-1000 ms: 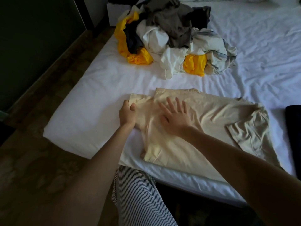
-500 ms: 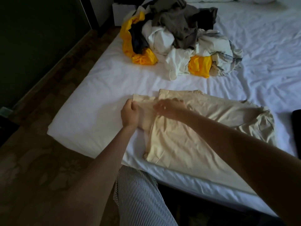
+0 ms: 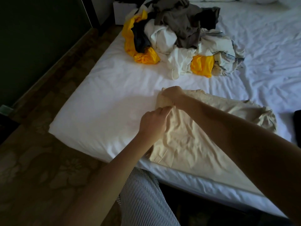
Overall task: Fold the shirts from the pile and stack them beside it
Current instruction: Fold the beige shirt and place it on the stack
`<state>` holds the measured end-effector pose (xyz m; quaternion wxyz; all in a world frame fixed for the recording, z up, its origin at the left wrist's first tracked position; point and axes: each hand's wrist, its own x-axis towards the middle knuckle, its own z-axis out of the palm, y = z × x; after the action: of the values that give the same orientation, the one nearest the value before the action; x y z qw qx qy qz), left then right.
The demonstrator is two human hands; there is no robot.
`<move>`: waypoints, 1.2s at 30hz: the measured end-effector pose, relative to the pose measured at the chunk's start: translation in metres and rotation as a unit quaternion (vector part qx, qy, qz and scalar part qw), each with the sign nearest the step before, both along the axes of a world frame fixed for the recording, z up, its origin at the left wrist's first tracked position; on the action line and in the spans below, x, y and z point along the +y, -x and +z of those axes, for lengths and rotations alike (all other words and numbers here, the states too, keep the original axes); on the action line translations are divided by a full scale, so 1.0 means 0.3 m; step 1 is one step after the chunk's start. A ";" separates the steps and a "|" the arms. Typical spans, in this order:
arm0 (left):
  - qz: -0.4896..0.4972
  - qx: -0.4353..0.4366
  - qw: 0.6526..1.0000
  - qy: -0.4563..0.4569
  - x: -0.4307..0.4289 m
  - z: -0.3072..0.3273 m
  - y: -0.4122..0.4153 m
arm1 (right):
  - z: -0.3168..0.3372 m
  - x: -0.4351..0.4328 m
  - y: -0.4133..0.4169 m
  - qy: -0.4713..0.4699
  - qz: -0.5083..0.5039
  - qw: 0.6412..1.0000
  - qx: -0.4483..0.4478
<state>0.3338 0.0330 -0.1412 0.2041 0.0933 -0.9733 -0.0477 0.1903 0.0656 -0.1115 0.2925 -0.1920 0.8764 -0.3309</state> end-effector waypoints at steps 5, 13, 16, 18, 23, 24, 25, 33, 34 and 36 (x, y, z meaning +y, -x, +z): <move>0.030 0.021 0.999 0.039 0.005 -0.064 -0.059 | -0.105 0.105 0.057 0.178 -0.113 0.945 -0.249; -0.171 0.009 0.982 0.077 0.021 -0.128 -0.091 | -0.115 0.142 0.038 0.195 -0.189 0.935 -0.229; -0.216 -0.009 0.976 0.024 -0.014 -0.119 -0.082 | -0.098 0.161 0.021 0.126 -0.201 0.963 -0.130; -0.227 0.001 0.973 -0.051 -0.027 -0.078 -0.062 | -0.088 0.169 -0.005 0.064 -0.190 0.980 -0.001; -0.043 0.027 0.996 -0.079 -0.015 -0.030 0.066 | -0.113 0.205 -0.128 0.009 0.042 0.956 0.291; -0.012 -0.020 0.996 -0.091 -0.002 -0.052 0.084 | -0.140 0.222 -0.136 -0.034 0.098 0.948 0.302; 0.008 -0.073 0.992 -0.103 0.014 -0.087 0.094 | -0.170 0.243 -0.138 -0.074 0.148 0.939 0.301; 0.033 -0.118 0.990 -0.071 0.038 -0.208 0.080 | -0.234 0.291 -0.086 -0.175 0.209 0.923 0.270; 0.037 -0.115 0.991 -0.061 0.038 -0.216 0.076 | -0.232 0.295 -0.073 -0.175 0.196 0.928 0.264; 0.040 -0.106 0.992 -0.049 0.049 -0.227 0.060 | -0.227 0.309 -0.047 -0.175 0.177 0.933 0.260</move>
<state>0.3158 0.0476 -0.2092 0.0968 0.1469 -0.9814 -0.0774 0.2045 0.1582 -0.1797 0.1374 -0.3690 0.9177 -0.0533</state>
